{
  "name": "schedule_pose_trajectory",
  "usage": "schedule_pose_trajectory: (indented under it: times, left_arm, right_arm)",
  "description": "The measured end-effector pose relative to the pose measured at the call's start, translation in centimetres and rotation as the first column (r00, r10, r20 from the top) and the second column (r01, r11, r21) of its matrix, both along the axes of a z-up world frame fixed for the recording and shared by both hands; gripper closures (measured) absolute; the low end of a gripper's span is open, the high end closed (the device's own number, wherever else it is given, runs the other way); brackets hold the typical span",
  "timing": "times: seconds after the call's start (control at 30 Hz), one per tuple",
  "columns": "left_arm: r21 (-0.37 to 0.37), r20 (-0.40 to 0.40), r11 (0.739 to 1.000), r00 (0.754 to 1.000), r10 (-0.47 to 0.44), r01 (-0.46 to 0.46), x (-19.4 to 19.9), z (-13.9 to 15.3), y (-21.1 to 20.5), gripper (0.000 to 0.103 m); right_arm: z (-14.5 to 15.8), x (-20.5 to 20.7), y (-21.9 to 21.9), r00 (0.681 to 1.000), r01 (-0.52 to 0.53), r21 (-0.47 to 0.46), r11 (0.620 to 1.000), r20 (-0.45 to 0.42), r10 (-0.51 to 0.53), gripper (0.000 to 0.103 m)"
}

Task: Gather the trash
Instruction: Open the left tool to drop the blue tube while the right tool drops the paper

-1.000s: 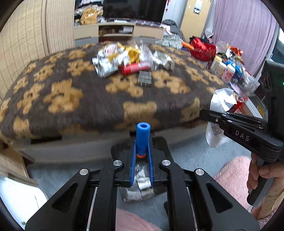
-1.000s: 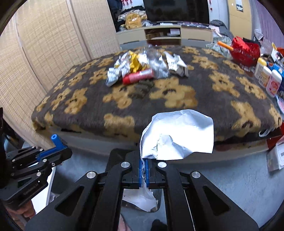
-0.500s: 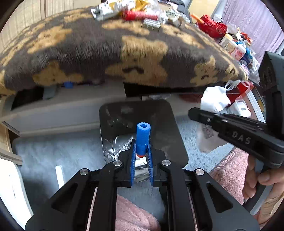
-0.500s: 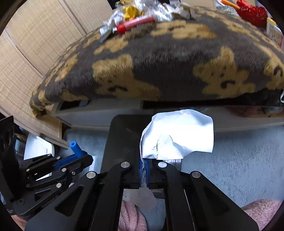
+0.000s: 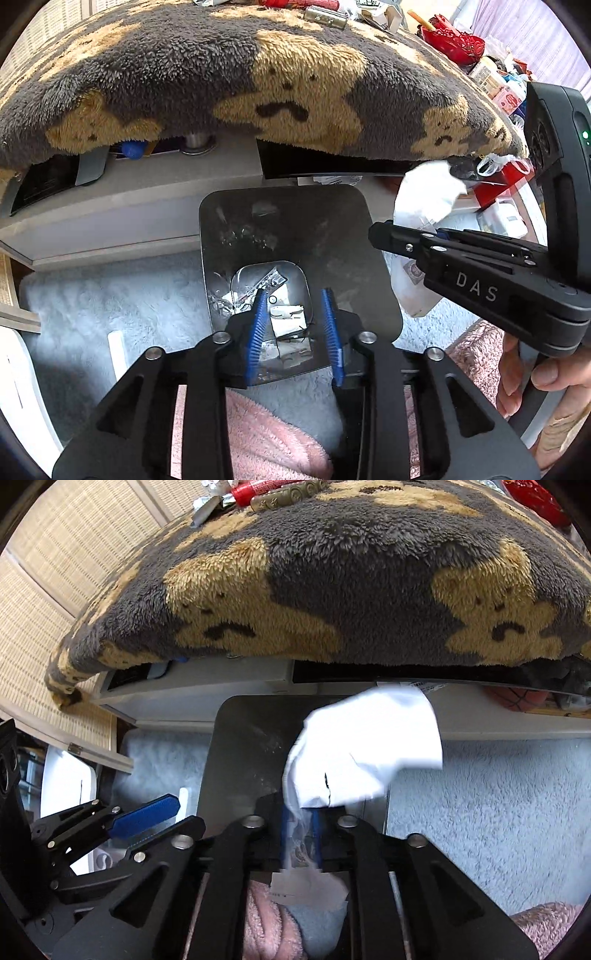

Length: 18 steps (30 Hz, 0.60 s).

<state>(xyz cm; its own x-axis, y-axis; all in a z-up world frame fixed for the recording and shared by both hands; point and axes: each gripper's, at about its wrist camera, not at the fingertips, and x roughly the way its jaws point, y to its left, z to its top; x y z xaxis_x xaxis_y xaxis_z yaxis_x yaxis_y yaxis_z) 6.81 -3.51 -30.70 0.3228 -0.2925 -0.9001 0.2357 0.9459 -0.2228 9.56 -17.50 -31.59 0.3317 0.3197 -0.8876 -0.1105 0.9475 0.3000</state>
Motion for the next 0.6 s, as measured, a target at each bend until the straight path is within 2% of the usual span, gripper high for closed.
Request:
schedule_pose_trajectory:
  times: [0.07, 0.13, 0.2, 0.23, 0.3, 0.37, 0.43, 0.5, 0.6]
  left_arm:
    - [0.006, 0.004, 1.0, 1.0, 0.004, -0.004, -0.1, 0.2, 0.1, 0.068]
    - [0.009, 0.01, 1.0, 1.0, 0.009, -0.009, -0.1, 0.5, 0.4, 0.065]
    - [0.016, 0.019, 1.0, 1.0, 0.015, -0.016, -0.2, 0.9, 0.6, 0.058]
    - [0.019, 0.025, 1.0, 1.0, 0.018, -0.018, -0.2, 1.2, 0.8, 0.055]
    - [0.026, 0.041, 0.999, 0.999, 0.02, -0.021, -0.3, 1.7, 1.0, 0.044]
    - [0.034, 0.057, 0.999, 0.998, 0.02, -0.022, -0.3, 2.3, 1.4, 0.032]
    - [0.047, 0.081, 0.999, 0.996, 0.022, -0.026, -0.2, 3.3, 1.7, 0.025]
    - [0.053, 0.11, 0.998, 0.993, 0.033, -0.039, 0.0, 4.6, 2.2, 0.015]
    - [0.04, 0.139, 0.997, 0.989, 0.056, -0.062, 0.6, 6.3, 3.1, 0.01]
  right_arm:
    - [0.2, 0.0, -0.1, 1.0, 0.004, 0.009, 1.0, 0.006, -0.004, 0.055]
    - [0.5, 0.0, -0.4, 1.0, 0.01, 0.005, 1.0, 0.016, -0.01, 0.053]
    - [0.9, -0.1, -0.6, 1.0, 0.013, -0.002, 1.0, 0.026, -0.013, 0.051]
    - [1.2, -0.1, -0.8, 0.999, 0.017, -0.004, 1.0, 0.033, -0.017, 0.046]
    - [1.9, -0.2, -1.5, 0.998, 0.029, -0.004, 1.0, 0.052, -0.029, 0.036]
    - [2.9, -0.2, -2.2, 0.996, 0.05, -0.004, 0.999, 0.076, -0.049, 0.019]
    - [4.2, -0.3, -3.0, 0.991, 0.075, -0.008, 0.997, 0.111, -0.074, 0.01]
    - [5.6, -0.1, -4.0, 0.985, 0.091, -0.006, 0.996, 0.145, -0.089, 0.008]
    - [7.6, 0.2, -4.8, 0.975, 0.117, 0.006, 0.993, 0.189, -0.116, 0.004]
